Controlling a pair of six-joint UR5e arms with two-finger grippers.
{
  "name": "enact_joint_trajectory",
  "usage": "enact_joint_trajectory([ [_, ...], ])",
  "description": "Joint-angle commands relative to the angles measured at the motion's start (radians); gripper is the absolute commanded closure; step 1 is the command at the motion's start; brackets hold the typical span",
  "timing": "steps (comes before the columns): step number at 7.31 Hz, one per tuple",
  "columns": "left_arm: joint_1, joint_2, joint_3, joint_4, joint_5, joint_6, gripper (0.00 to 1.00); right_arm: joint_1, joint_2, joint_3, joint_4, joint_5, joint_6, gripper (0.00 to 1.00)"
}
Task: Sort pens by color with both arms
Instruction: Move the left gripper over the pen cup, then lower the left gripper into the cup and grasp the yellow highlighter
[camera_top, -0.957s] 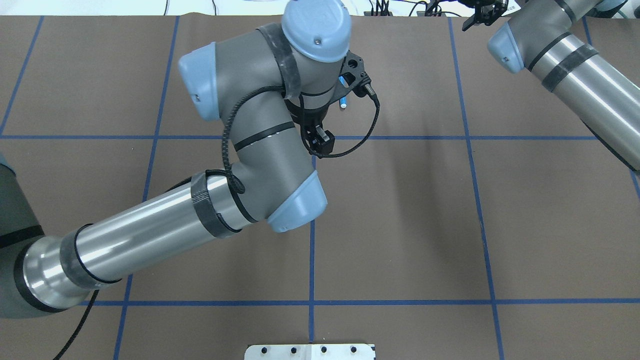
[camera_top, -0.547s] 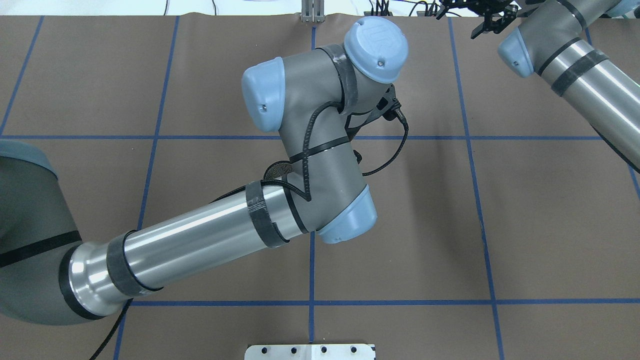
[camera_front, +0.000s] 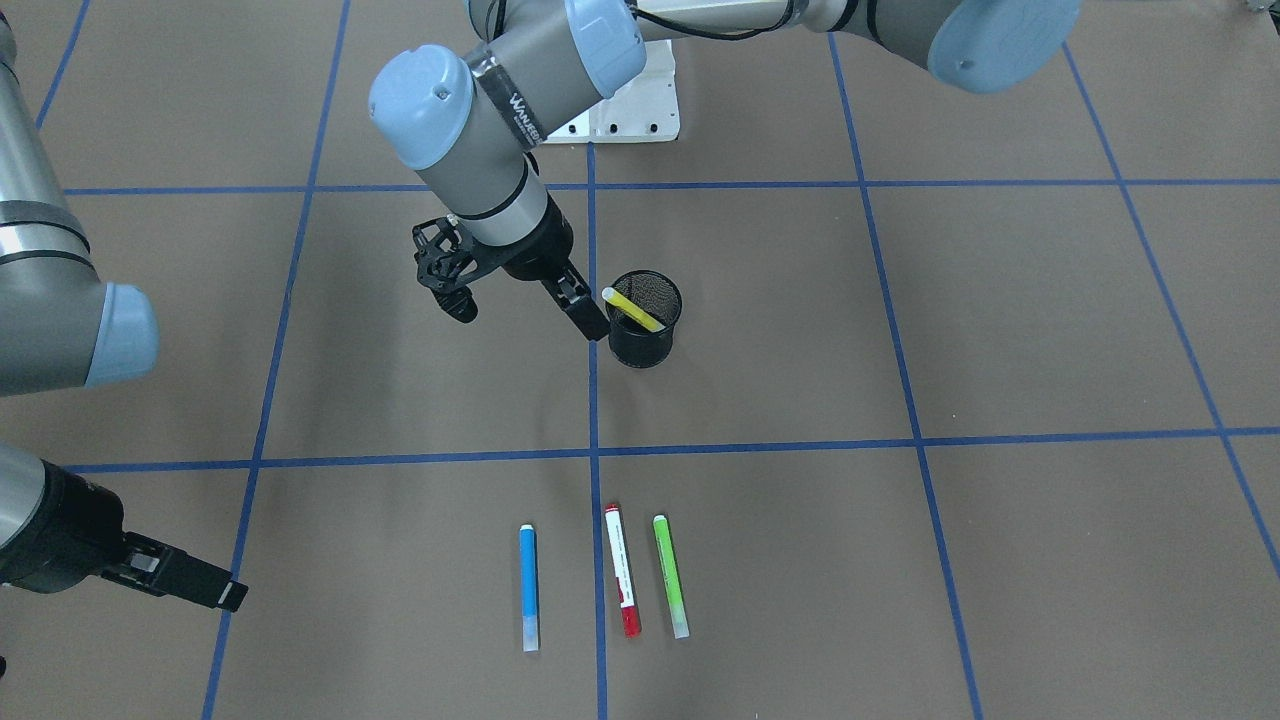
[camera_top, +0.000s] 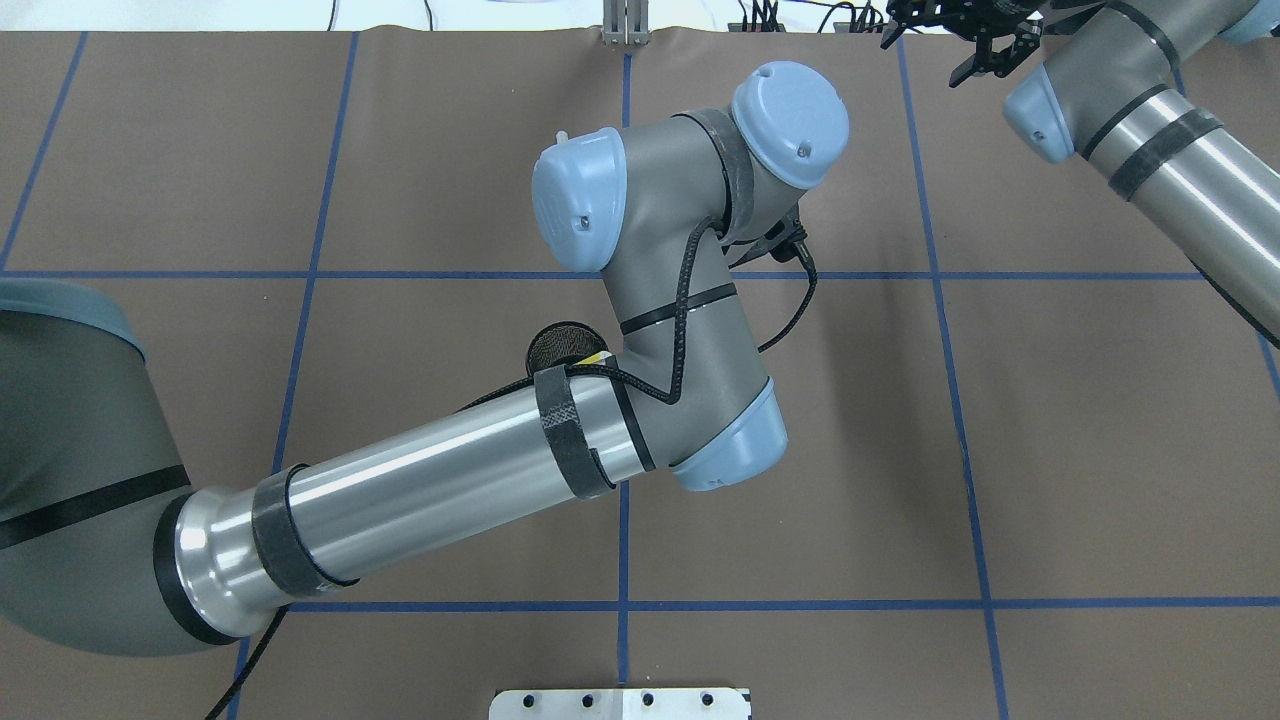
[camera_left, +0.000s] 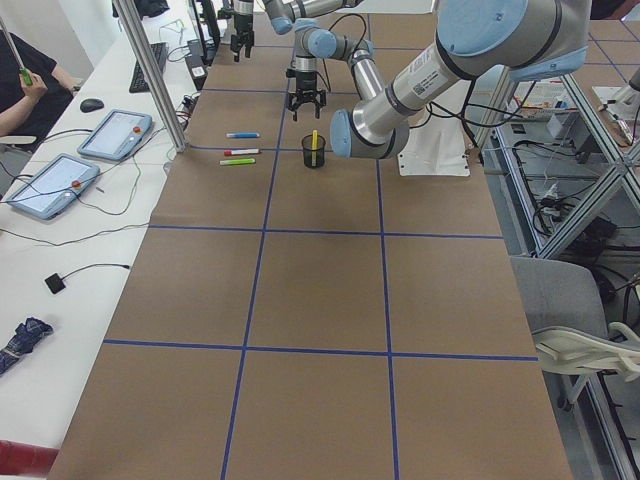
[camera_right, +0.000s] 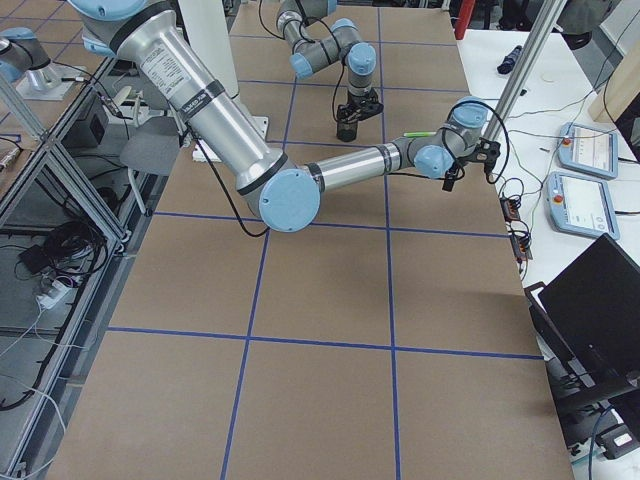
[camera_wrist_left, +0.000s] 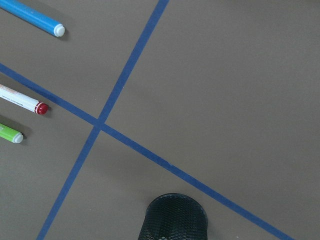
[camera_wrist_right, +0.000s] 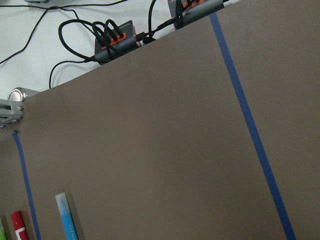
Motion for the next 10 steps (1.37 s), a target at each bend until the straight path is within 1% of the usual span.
enact_joint_trajectory([
  [1, 0.037, 0.005, 0.006, 0.031, 0.006, 0.004, 0.05, 0.000, -0.006, 0.000, 0.000, 0.000, 0.001, 0.00],
  [4, 0.057, 0.010, 0.015, 0.071, 0.005, 0.004, 0.09, 0.000, -0.013, 0.000, 0.003, 0.001, -0.002, 0.00],
  [6, 0.055, 0.011, 0.014, 0.082, 0.006, 0.003, 0.23, 0.000, -0.016, 0.000, 0.003, 0.000, -0.003, 0.00],
  [8, 0.059, 0.011, 0.014, 0.080, 0.051, 0.003, 0.29, 0.000, -0.018, -0.002, 0.005, 0.000, -0.008, 0.00],
  [10, 0.060, 0.011, 0.014, 0.082, 0.051, -0.006, 0.40, 0.000, -0.018, 0.000, 0.005, 0.000, -0.008, 0.00],
])
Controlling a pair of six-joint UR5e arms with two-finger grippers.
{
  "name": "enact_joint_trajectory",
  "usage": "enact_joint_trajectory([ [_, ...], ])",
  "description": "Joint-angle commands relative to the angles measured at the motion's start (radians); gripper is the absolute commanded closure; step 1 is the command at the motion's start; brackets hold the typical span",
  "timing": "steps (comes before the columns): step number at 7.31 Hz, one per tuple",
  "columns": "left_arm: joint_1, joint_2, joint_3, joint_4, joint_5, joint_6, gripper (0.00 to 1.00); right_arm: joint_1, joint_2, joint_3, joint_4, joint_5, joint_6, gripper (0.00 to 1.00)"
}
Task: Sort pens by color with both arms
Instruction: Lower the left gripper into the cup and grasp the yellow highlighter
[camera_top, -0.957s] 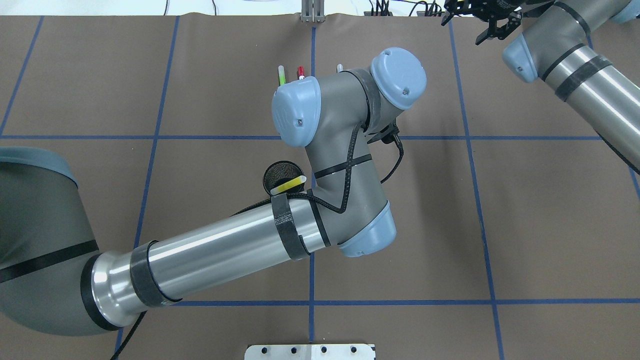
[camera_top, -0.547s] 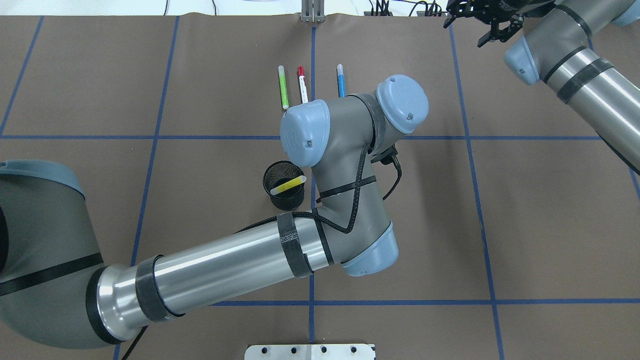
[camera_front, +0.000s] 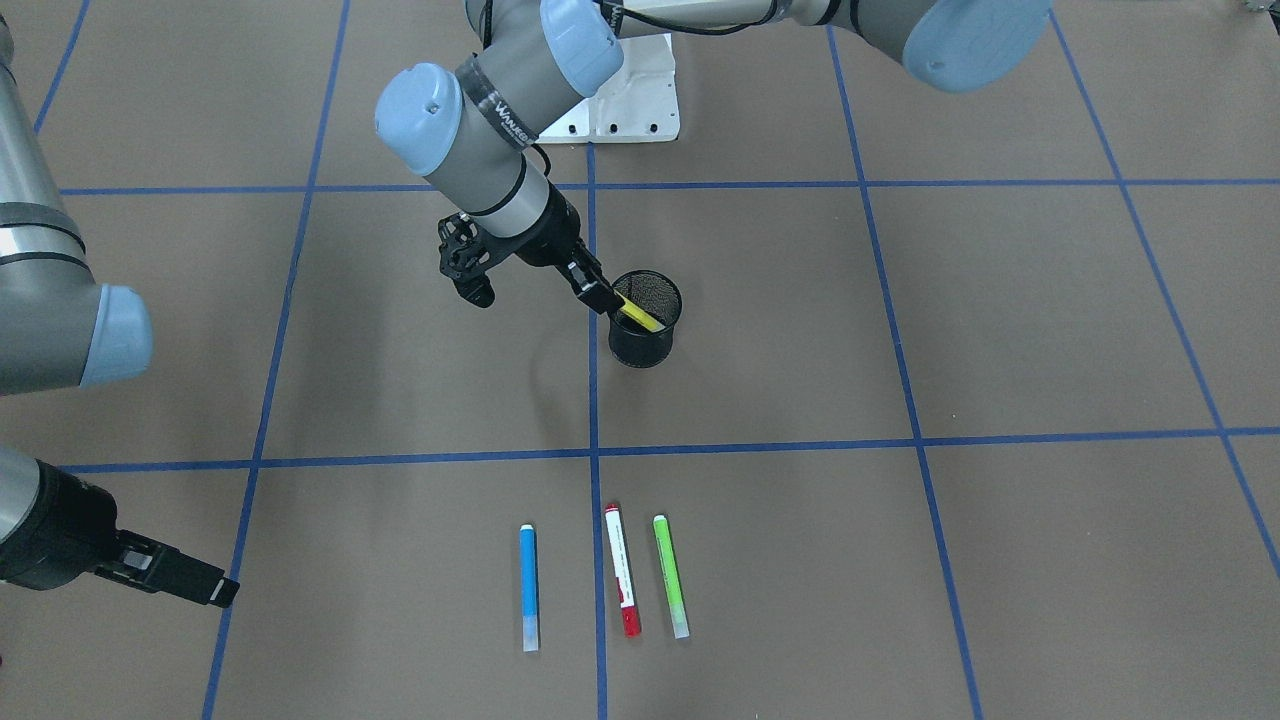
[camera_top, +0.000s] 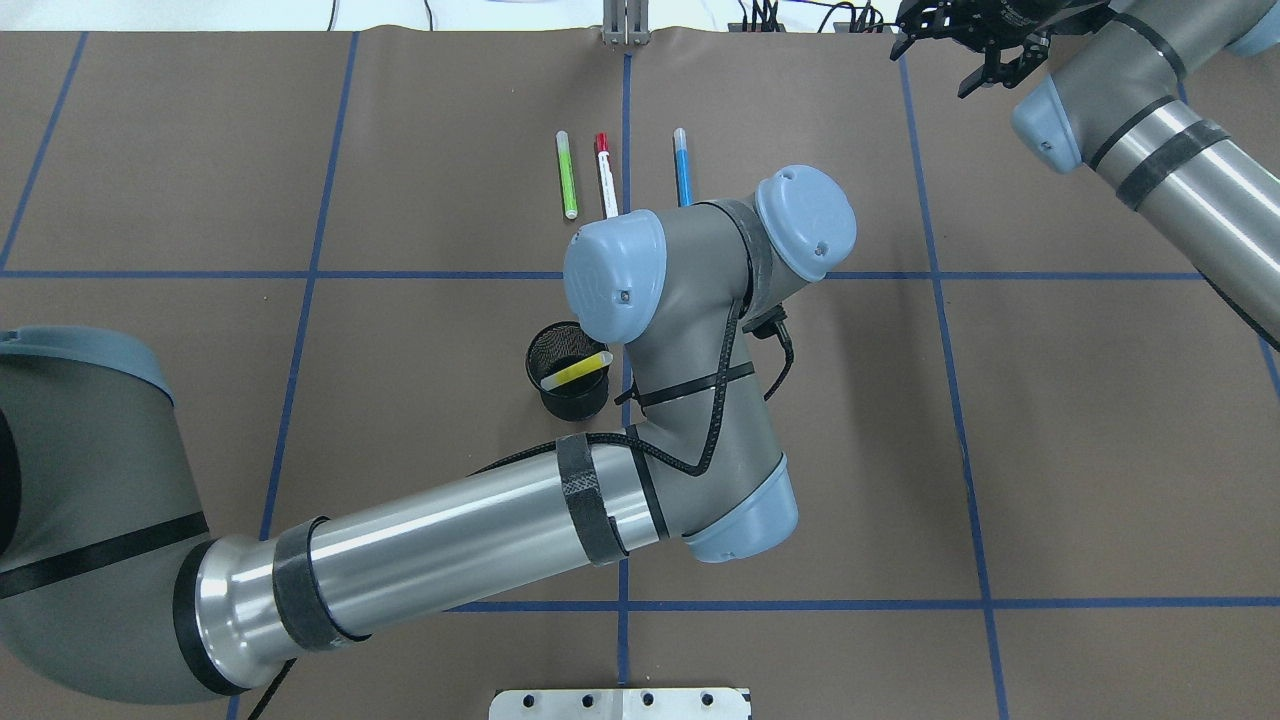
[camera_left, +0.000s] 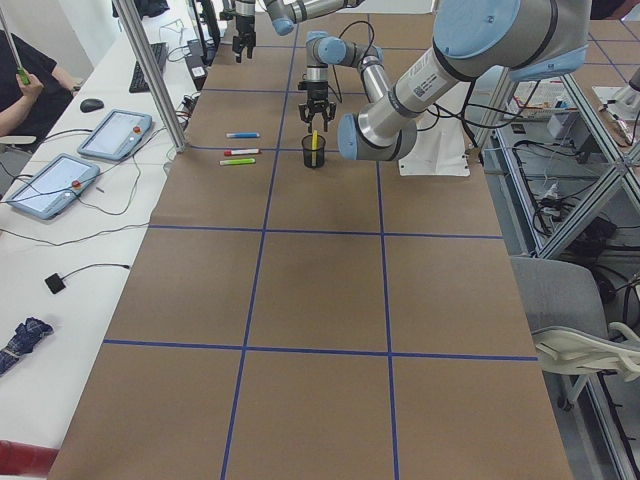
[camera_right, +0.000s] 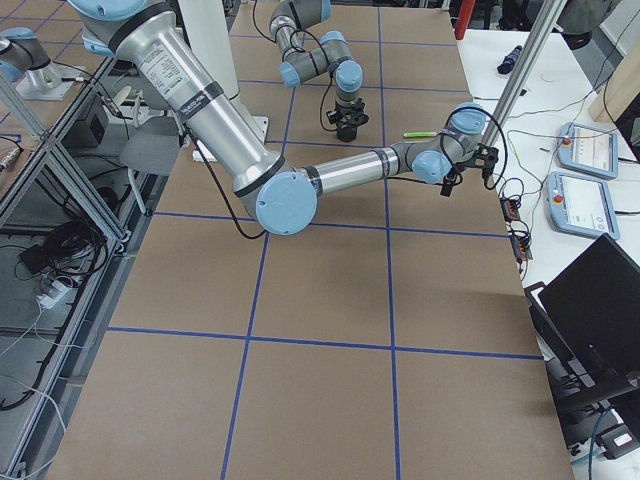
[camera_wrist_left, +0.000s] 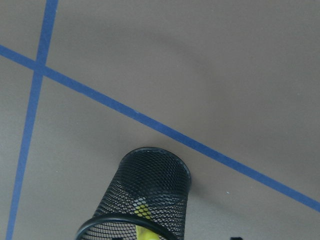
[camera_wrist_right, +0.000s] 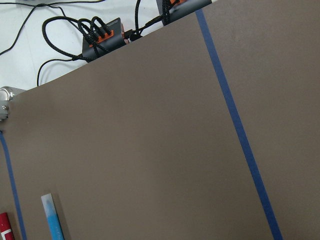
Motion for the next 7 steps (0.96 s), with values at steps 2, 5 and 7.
enact_joint_trajectory([
  [2, 0.002, 0.006, -0.002, 0.000, 0.005, -0.007, 0.51, 0.000, 0.000, 0.000, 0.000, 0.000, 0.000, 0.00],
  [5, 0.004, 0.011, -0.003, 0.002, 0.007, -0.008, 0.62, 0.000, 0.000, 0.000, 0.000, 0.002, 0.001, 0.00],
  [7, 0.004, 0.009, -0.005, 0.013, 0.007, -0.039, 0.90, 0.000, 0.001, 0.002, 0.002, 0.002, 0.003, 0.00],
])
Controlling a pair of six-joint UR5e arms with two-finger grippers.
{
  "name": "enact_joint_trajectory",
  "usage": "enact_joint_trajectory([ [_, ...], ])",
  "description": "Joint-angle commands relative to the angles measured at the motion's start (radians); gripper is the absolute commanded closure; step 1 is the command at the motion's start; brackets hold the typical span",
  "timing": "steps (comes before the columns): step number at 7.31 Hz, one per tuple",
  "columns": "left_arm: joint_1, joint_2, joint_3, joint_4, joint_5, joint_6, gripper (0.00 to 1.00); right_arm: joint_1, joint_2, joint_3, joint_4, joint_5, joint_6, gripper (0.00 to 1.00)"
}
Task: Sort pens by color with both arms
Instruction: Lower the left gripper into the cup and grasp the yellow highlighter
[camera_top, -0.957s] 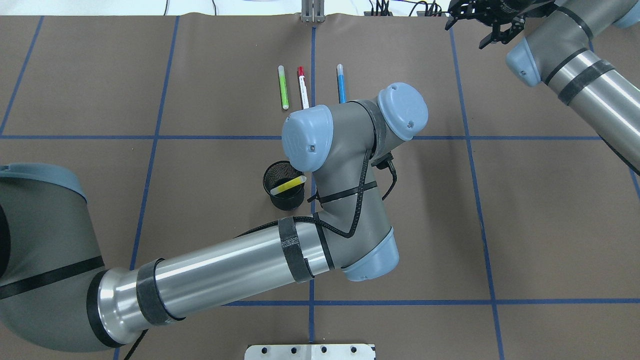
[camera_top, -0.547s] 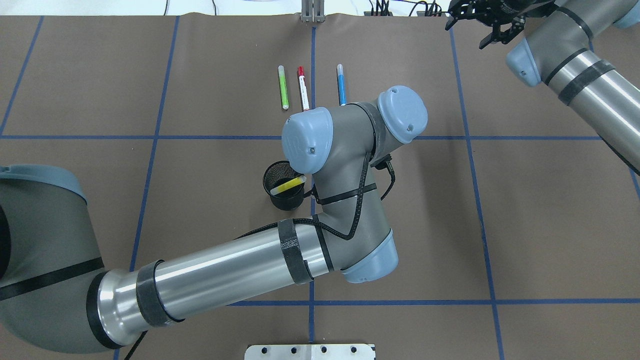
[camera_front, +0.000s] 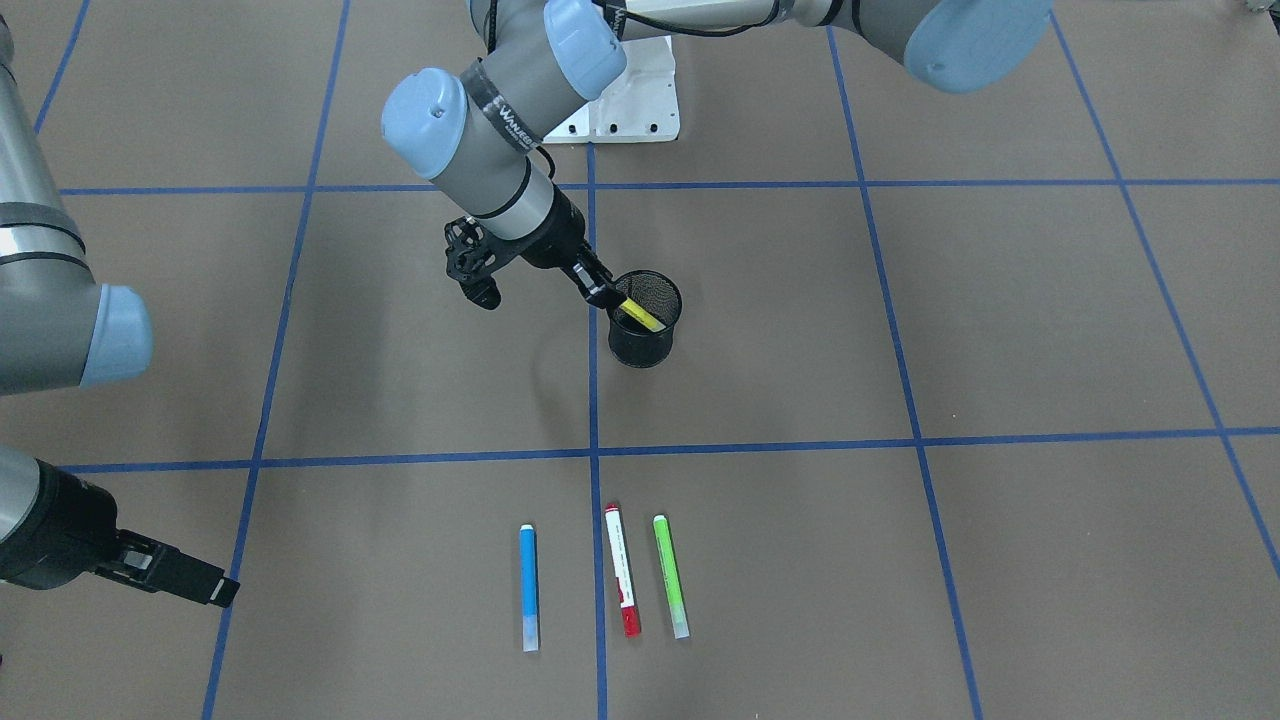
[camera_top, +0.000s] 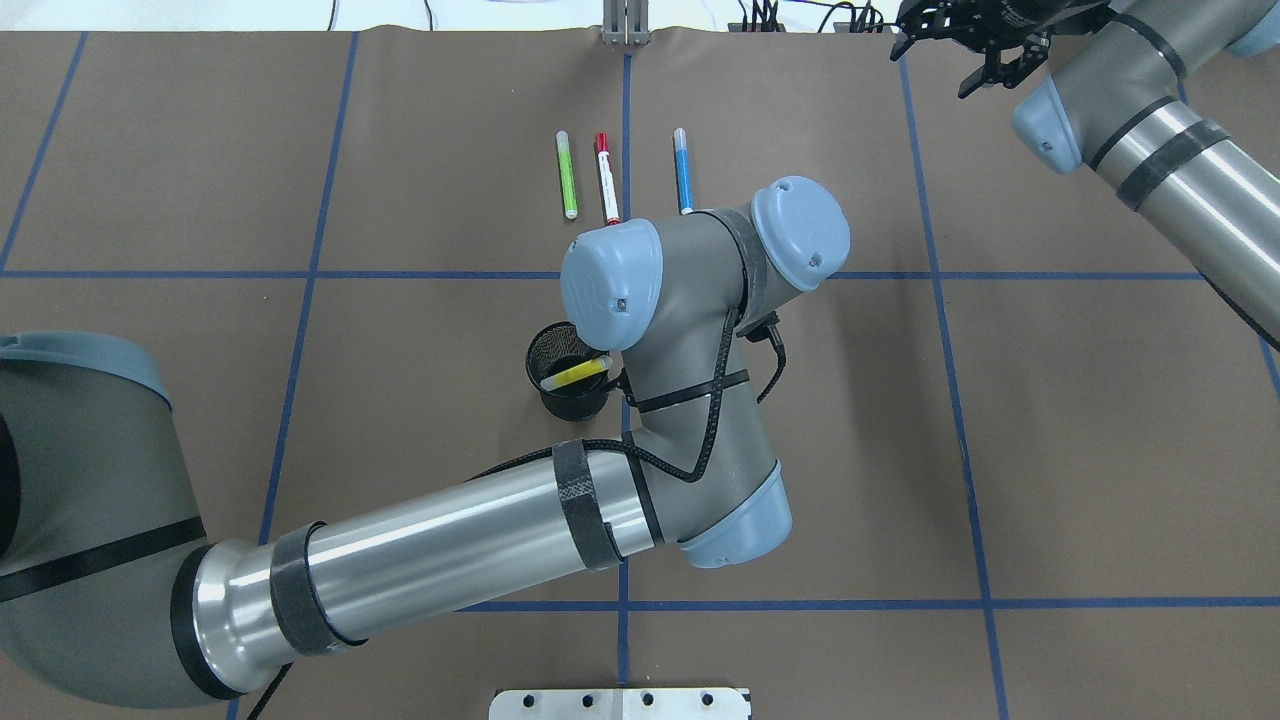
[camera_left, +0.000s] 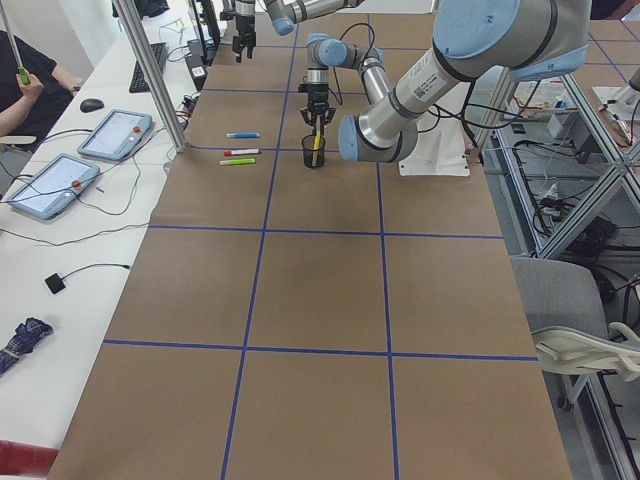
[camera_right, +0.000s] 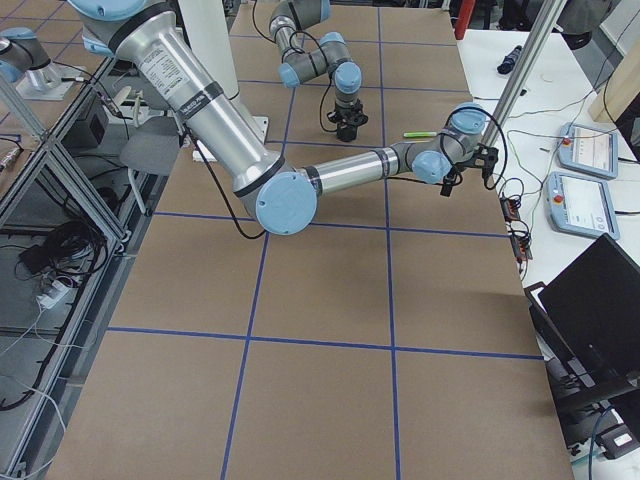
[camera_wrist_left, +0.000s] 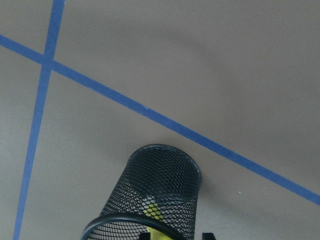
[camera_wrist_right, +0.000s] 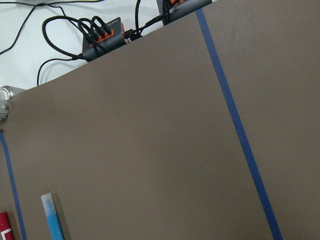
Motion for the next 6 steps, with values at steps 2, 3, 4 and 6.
enact_joint_trajectory([
  [2, 0.000, -0.001, -0.005, 0.019, 0.002, -0.032, 1.00, 0.000, 0.000, 0.004, 0.000, -0.001, 0.003, 0.00],
  [3, 0.000, -0.001, -0.019, 0.030, 0.002, -0.032, 1.00, 0.000, 0.000, 0.004, 0.000, -0.001, 0.004, 0.00],
  [4, 0.000, 0.001, -0.050, 0.038, 0.002, -0.032, 1.00, 0.000, 0.000, 0.006, 0.001, -0.001, 0.004, 0.00],
  [6, -0.001, -0.002, -0.108, 0.041, 0.003, -0.032, 1.00, 0.000, 0.000, 0.006, 0.001, -0.001, 0.003, 0.00],
])
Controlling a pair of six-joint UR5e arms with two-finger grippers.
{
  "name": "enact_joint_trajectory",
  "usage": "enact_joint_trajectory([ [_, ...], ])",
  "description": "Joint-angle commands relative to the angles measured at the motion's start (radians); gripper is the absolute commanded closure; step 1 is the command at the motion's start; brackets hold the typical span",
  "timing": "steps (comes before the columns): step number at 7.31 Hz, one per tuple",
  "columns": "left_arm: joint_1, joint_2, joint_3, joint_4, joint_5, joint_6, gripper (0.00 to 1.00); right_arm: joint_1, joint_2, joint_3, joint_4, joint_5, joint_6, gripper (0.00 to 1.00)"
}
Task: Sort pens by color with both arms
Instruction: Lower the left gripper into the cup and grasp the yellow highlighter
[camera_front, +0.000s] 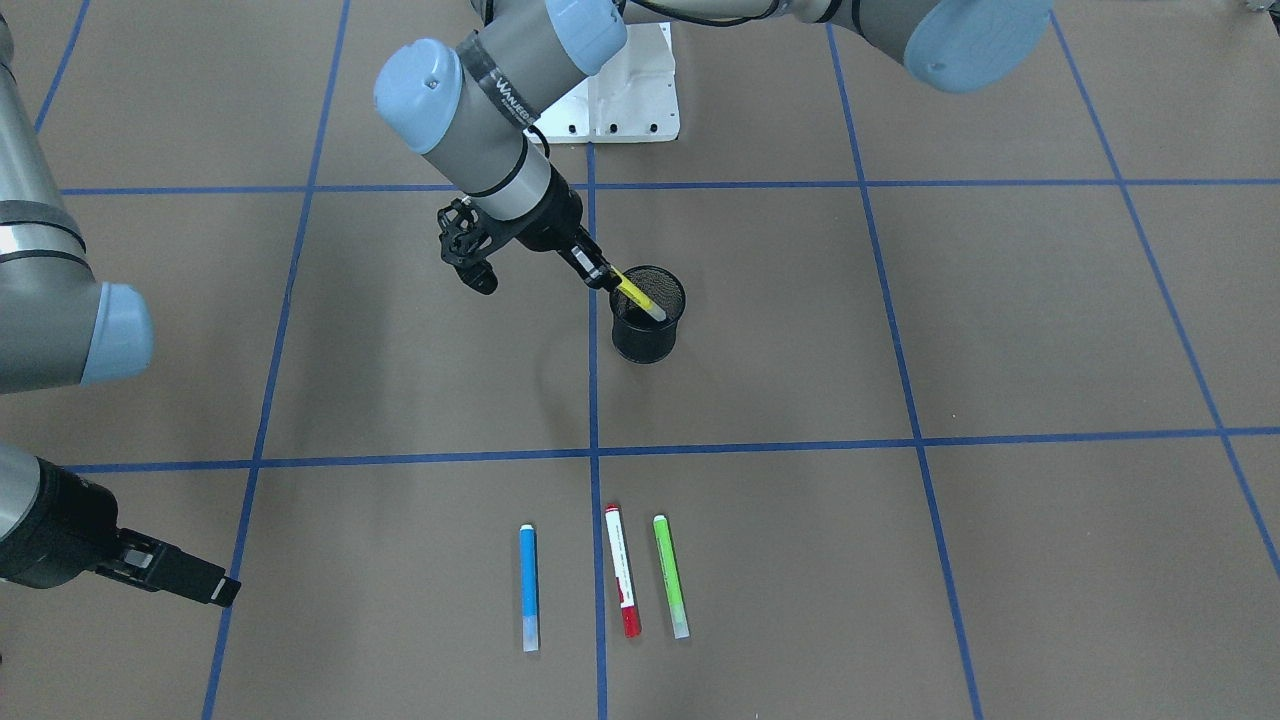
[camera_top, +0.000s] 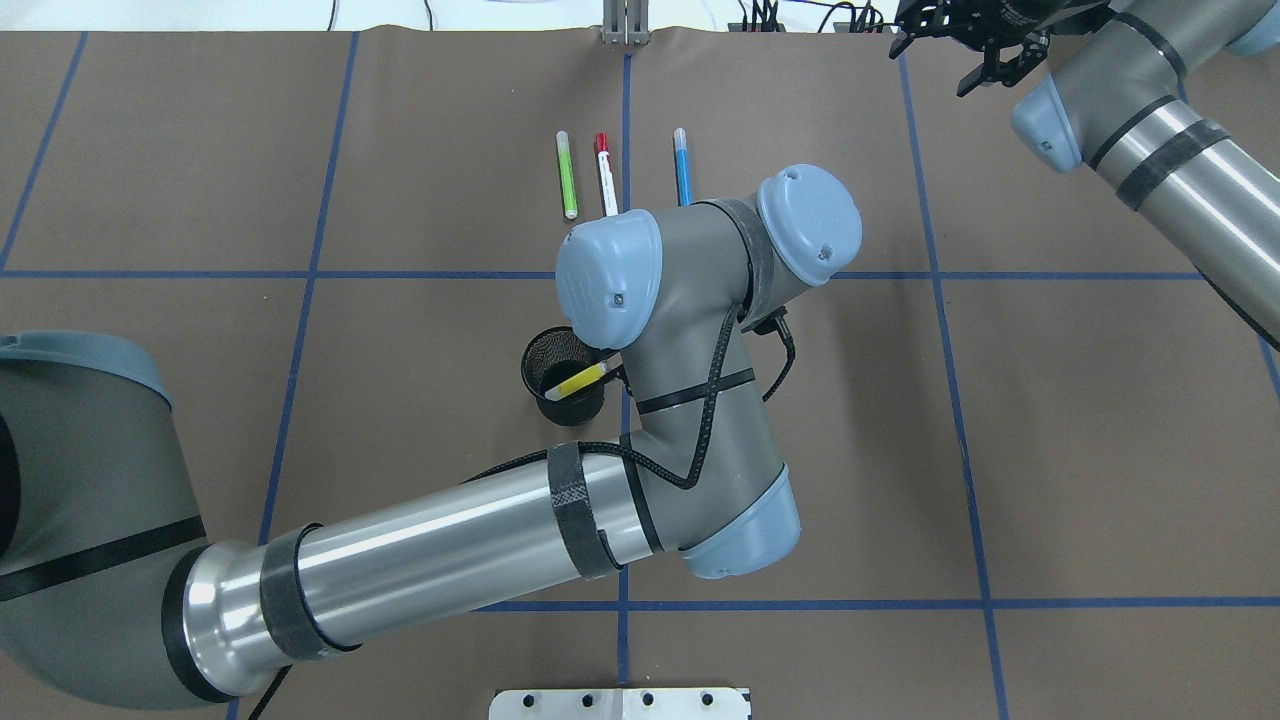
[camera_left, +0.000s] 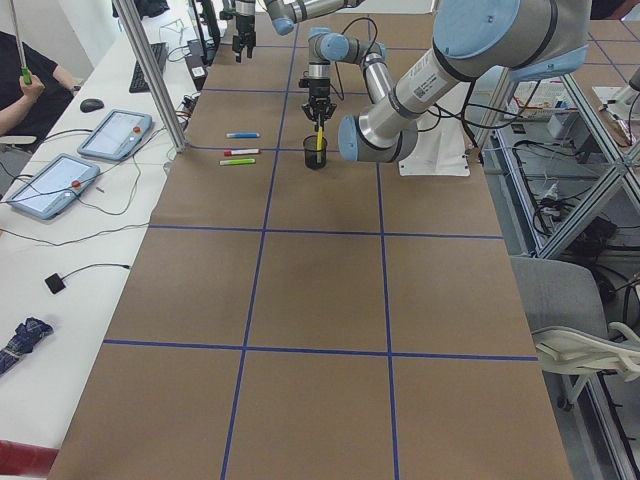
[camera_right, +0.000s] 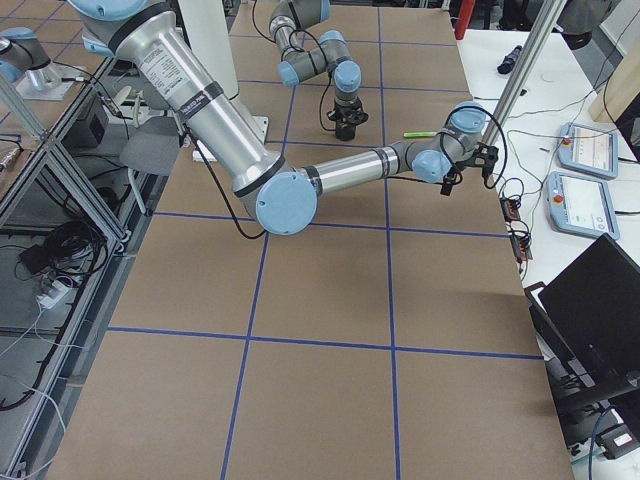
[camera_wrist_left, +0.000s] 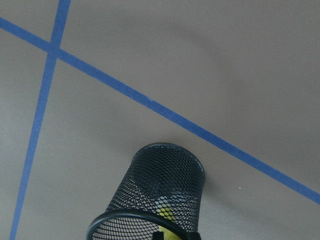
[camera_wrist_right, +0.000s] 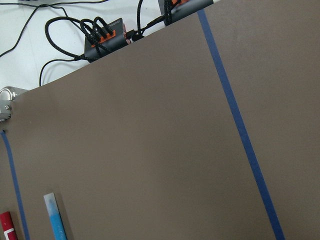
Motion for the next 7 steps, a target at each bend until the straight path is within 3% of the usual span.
enact_joint_trajectory([
  [1, -0.004, -0.003, -0.072, 0.006, 0.001, 0.000, 1.00, 0.000, 0.001, 0.000, 0.000, 0.000, 0.000, 0.00],
  [4, -0.037, 0.000, -0.236, 0.107, 0.001, 0.000, 1.00, 0.001, 0.011, 0.008, -0.001, 0.000, 0.003, 0.00],
  [7, -0.072, 0.014, -0.360, 0.108, -0.002, -0.041, 1.00, 0.002, 0.012, 0.014, -0.001, 0.000, 0.003, 0.00],
])
